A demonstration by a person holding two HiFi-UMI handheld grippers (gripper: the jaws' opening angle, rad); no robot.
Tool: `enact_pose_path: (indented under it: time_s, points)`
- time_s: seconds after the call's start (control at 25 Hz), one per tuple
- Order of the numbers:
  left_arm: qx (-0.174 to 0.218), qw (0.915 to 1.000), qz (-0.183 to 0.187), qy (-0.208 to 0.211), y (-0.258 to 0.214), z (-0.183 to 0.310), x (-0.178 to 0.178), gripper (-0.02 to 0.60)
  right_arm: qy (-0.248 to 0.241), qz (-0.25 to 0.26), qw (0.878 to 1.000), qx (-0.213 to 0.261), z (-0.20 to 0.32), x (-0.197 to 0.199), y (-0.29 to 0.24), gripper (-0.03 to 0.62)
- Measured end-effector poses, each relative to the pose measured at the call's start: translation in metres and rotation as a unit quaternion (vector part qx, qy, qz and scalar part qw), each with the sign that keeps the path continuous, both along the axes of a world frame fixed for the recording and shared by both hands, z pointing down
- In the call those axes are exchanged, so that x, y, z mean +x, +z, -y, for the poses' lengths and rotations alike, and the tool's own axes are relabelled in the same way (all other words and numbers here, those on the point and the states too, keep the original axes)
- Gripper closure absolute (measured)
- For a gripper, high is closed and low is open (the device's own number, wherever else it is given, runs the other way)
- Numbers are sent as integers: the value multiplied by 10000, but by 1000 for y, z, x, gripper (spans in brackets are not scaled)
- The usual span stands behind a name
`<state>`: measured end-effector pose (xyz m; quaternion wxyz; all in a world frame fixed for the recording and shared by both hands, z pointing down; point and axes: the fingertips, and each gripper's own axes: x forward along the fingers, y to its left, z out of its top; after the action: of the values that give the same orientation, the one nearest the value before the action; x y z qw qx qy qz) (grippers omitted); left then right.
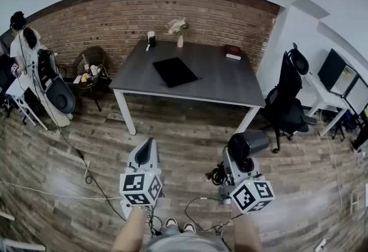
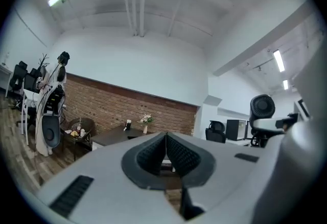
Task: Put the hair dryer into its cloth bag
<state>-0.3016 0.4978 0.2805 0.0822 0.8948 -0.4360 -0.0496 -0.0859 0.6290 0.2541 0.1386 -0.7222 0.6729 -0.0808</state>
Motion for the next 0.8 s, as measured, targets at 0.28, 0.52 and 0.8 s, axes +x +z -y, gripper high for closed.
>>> enact_pose_path:
  time_s: [0.28, 0.52, 0.8]
  points:
    - [8, 9999, 76, 89, 5, 22, -6, 575, 173, -15, 9998, -90, 16, 0, 6, 349]
    - [-60, 9997, 157, 173, 14, 45, -4, 575, 354, 111, 9990, -264, 26, 8, 21, 345]
    - [-126, 9994, 256, 217, 25, 81, 13, 575, 463, 192, 9983, -295, 57, 35, 30, 345]
